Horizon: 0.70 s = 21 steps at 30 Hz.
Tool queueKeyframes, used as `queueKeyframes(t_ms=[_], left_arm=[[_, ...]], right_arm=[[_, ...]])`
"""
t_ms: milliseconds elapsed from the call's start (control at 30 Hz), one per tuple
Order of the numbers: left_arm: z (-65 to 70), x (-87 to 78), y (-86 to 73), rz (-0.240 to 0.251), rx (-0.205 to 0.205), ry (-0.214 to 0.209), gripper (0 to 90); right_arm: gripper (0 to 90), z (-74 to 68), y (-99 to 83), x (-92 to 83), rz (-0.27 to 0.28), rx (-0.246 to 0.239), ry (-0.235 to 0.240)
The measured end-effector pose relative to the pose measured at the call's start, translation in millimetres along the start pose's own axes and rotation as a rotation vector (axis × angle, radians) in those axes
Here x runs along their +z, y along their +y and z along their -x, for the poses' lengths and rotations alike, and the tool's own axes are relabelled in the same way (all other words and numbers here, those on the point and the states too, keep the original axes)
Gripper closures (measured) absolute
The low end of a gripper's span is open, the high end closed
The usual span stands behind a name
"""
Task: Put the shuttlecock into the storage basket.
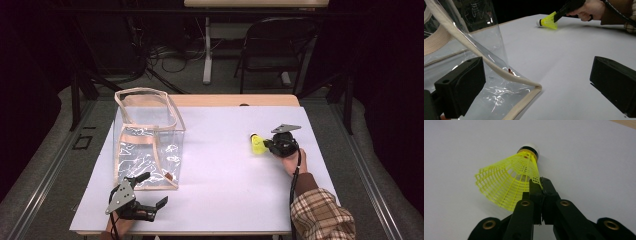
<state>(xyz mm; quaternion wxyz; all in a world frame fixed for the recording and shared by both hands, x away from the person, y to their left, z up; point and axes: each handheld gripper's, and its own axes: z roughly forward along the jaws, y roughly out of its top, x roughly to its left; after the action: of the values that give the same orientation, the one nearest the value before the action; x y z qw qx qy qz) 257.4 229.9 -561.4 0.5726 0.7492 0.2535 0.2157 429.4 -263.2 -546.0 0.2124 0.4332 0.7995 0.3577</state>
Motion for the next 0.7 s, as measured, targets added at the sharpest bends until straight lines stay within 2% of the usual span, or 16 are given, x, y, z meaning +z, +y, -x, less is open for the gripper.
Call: queueKeyframes(t_ms=[700], left_arm=[[0.2,0.4,-0.2,-0.006,0.003,-0.002,0.0]], right_arm=[[88.8,-5.8,5.6,-9.0,0.010,-0.028,0.022]])
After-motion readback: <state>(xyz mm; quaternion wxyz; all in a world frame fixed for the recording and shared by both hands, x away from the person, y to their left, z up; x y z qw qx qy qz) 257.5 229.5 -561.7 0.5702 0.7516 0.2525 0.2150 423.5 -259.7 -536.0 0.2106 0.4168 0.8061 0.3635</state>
